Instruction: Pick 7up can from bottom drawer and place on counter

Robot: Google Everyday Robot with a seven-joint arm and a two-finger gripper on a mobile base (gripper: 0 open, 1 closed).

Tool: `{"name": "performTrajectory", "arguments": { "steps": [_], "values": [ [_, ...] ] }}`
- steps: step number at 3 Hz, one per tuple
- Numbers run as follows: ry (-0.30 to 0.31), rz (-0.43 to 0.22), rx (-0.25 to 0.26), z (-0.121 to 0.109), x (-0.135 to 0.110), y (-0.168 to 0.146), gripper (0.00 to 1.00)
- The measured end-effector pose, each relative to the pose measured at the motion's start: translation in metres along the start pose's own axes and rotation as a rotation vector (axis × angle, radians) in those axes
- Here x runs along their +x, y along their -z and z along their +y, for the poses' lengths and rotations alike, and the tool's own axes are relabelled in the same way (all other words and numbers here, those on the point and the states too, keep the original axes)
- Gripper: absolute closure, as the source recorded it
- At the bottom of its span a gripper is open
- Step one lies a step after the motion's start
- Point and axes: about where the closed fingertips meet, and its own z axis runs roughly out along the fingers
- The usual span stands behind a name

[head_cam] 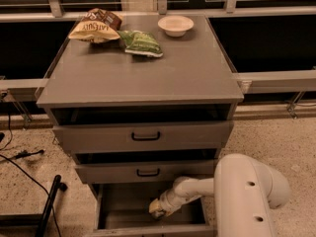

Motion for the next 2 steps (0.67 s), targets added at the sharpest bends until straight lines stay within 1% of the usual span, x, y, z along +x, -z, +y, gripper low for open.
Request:
{"name": "performTrajectory", "arguments": {
  "steps": [1, 2],
  "values": [
    [0.0, 0.0, 0.0, 0.0, 0.0, 0.0, 1.0],
    [0.0, 0.0, 0.0, 0.0001, 0.0, 0.0002, 1.0]
  ]
}}
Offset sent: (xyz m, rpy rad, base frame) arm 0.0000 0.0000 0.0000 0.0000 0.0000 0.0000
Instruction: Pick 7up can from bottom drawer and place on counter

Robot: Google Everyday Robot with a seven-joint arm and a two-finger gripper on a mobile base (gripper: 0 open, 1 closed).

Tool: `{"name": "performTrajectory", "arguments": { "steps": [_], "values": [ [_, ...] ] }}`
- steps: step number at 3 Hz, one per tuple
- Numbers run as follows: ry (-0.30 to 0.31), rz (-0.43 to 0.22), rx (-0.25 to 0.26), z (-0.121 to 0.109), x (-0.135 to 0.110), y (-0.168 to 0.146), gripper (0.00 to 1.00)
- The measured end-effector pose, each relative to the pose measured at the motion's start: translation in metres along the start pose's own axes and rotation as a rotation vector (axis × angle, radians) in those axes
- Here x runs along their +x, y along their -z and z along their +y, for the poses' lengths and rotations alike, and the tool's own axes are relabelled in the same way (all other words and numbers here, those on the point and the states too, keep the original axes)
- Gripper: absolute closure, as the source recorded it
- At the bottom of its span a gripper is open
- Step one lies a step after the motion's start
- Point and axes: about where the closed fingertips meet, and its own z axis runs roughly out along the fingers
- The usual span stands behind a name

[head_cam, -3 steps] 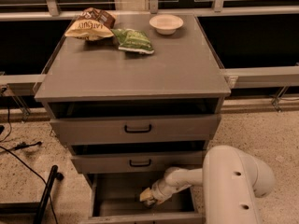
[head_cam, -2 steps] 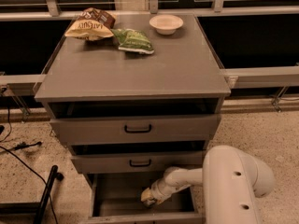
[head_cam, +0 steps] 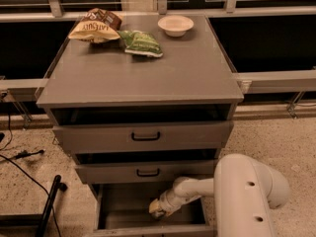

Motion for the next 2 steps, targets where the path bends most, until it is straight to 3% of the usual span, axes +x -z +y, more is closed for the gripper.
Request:
{"name": "performTrajectory", "arguments": {
  "steps": [1, 2],
  "values": [
    [0.006, 0.002, 0.001, 0.006, 0.001, 0.008, 1.0],
    [0.035, 0.01, 0.006, 0.026, 0.005, 0.029, 1.0]
  ]
}}
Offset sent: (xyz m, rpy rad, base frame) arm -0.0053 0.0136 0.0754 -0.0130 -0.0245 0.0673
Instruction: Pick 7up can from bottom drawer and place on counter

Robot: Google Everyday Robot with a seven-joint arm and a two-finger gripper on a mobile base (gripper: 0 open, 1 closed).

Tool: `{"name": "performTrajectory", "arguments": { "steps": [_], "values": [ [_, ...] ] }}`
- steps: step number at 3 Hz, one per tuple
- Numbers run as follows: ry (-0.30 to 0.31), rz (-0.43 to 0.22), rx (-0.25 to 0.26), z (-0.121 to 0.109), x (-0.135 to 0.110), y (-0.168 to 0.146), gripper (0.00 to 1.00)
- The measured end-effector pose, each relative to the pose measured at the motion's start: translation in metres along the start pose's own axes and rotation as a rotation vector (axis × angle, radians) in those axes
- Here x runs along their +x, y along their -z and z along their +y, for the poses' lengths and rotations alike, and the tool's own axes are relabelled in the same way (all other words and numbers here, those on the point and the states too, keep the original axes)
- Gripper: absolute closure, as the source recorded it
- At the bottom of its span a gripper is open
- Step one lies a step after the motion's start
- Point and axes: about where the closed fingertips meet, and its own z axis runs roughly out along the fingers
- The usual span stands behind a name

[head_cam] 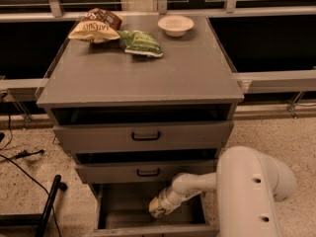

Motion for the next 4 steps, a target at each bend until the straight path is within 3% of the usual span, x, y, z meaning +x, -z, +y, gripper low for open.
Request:
{"name": "performTrajectory", "arguments": {
  "steps": [2, 3, 4],
  "values": [
    [0.08, -0.007, 0.045, 0.044, 0.022, 0.068, 1.0],
    [0.111, -0.028, 0.086, 0.066, 0.033, 0.117, 1.0],
    [0.105, -0.03, 0.086, 0.067, 0.033, 0.118, 1.0]
  ]
}}
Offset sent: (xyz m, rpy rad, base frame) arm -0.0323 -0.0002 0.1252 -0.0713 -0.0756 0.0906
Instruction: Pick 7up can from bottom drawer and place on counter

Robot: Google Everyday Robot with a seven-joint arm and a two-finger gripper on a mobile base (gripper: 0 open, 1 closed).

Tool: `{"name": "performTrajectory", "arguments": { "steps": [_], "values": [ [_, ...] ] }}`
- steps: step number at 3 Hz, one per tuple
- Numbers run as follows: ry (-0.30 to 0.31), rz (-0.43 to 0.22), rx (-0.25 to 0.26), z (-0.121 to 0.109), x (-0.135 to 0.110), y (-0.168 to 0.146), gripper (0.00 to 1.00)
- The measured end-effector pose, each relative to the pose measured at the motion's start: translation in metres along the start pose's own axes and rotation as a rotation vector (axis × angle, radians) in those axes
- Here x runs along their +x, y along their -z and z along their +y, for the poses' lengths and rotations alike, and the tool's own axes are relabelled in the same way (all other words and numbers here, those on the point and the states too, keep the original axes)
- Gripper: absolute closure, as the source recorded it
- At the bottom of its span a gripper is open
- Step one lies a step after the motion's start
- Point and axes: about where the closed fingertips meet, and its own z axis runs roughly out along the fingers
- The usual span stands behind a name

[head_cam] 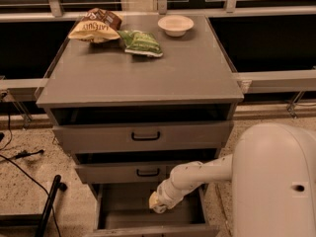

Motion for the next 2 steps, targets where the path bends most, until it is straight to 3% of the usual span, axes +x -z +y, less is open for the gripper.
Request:
{"name": "performTrajectory", "arguments": {
  "steps": [1, 2],
  "values": [
    [-0.051, -0.023, 0.006, 0.001, 0.0, 0.012, 1.0],
    [-0.138, -0.113, 0.036, 0.013, 0.001, 0.056, 1.0]
  ]
}}
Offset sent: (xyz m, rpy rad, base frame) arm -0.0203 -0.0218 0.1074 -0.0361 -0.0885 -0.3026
